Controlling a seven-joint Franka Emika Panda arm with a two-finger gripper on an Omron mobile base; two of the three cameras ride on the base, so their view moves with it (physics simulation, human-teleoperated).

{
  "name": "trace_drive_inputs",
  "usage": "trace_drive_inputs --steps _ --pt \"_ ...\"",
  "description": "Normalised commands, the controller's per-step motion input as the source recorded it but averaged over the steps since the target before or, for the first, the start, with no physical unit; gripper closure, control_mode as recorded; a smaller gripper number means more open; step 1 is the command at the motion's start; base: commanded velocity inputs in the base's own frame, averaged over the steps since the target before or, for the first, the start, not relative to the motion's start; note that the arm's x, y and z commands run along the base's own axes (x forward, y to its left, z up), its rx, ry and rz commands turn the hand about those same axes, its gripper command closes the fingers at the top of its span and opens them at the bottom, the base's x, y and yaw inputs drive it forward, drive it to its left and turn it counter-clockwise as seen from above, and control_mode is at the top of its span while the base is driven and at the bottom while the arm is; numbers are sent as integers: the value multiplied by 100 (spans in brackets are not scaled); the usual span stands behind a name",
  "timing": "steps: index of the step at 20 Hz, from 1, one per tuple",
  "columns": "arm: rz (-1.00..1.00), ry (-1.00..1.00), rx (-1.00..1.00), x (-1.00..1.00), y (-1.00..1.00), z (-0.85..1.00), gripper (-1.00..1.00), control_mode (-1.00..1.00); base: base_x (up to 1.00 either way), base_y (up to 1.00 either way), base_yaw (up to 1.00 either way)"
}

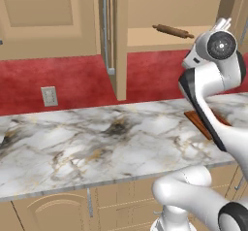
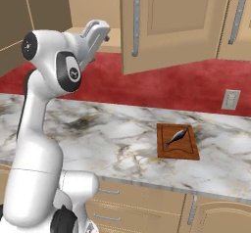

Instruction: Open the cabinet, retrieve the rolling pin, and place it next to the meat on the cutting board to prepare for tenderizing.

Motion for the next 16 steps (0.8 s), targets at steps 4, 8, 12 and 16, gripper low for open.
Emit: trace_drive_inputs --steps 4,8,12,16 --pt "-10 4 -7 13 -16 0 -100 -100 0 0 0" --pt "-9 3 -6 13 -28 -1 -100 -100 0 0 0" --pt "-7 5 -4 19 -30 -2 -100 -100 0 0 0" --pt "-5 4 -1 5 -37 -1 -100 -100 0 0 0"
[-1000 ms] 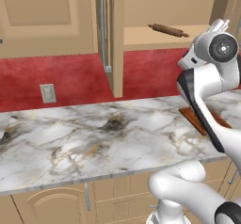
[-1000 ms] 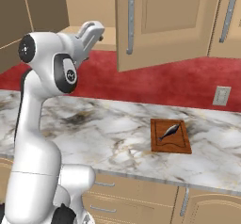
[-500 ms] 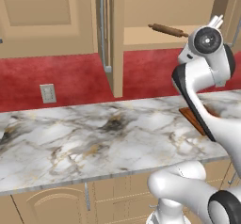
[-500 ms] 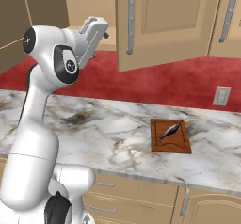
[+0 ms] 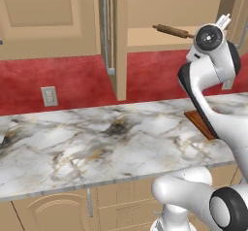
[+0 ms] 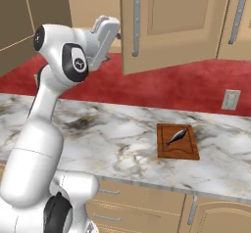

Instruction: Open the cabinet, retrieve the rolling pin, and place it next to the meat on the cutting board to prepare for tenderizing.

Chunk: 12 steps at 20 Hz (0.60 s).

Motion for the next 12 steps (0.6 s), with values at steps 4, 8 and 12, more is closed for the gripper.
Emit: trace_drive_inputs --steps 4,8,12 --pt "-5 1 0 -18 -48 -3 -100 -100 0 0 0" --pt "-5 0 0 -48 -52 -9 -100 -100 0 0 0" --pt "-6 0 0 -43 -58 -10 -100 -100 0 0 0"
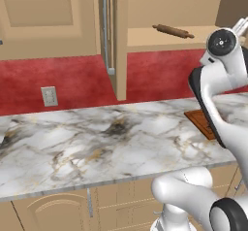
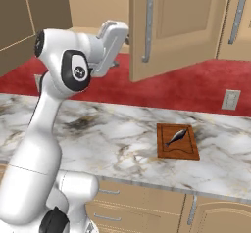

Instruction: Open the cabinet, retrieve the rolling pin, and place it next to the meat on the cutting board to prepare for tenderizing.

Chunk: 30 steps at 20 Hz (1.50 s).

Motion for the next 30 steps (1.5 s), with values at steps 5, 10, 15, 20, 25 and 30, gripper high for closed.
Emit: trace_drive_inputs --steps 5,10,15,20,25,30 --pt "-5 0 0 -40 -72 -4 -100 -100 0 0 0" --pt "-5 2 2 -20 -82 0 -100 -100 0 0 0" --pt "-4 3 2 -2 -84 0 -100 -100 0 0 0" --pt "-2 3 2 0 -82 0 -100 -100 0 0 0" --pt "0 2 2 5 -80 0 -100 -100 0 0 0" --pt "0 1 2 5 -73 -1 -100 -100 0 0 0"
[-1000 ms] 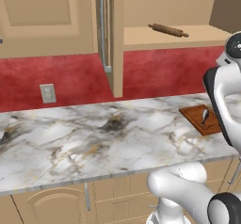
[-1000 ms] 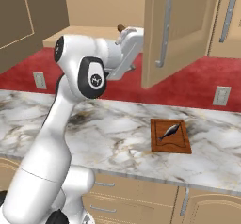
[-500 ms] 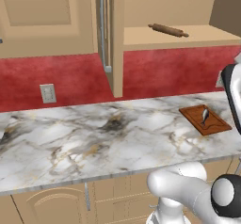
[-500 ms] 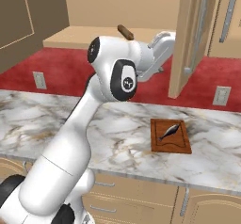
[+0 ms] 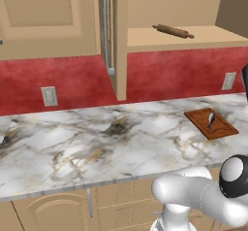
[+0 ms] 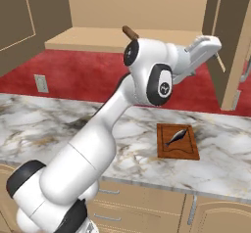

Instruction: Open the cabinet, retrieve the rolling pin, and place it next to the meat on the cutting board to prepare for tenderizing.

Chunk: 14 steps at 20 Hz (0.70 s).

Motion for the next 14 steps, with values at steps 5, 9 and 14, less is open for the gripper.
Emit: trace_drive_inputs --steps 5,9,14 --pt "-1 0 0 -13 -21 -2 -100 -100 0 0 0" --pt "0 -3 0 -28 36 0 -100 -100 0 0 0" --pt "0 -12 0 -15 59 0 -100 -100 0 0 0"
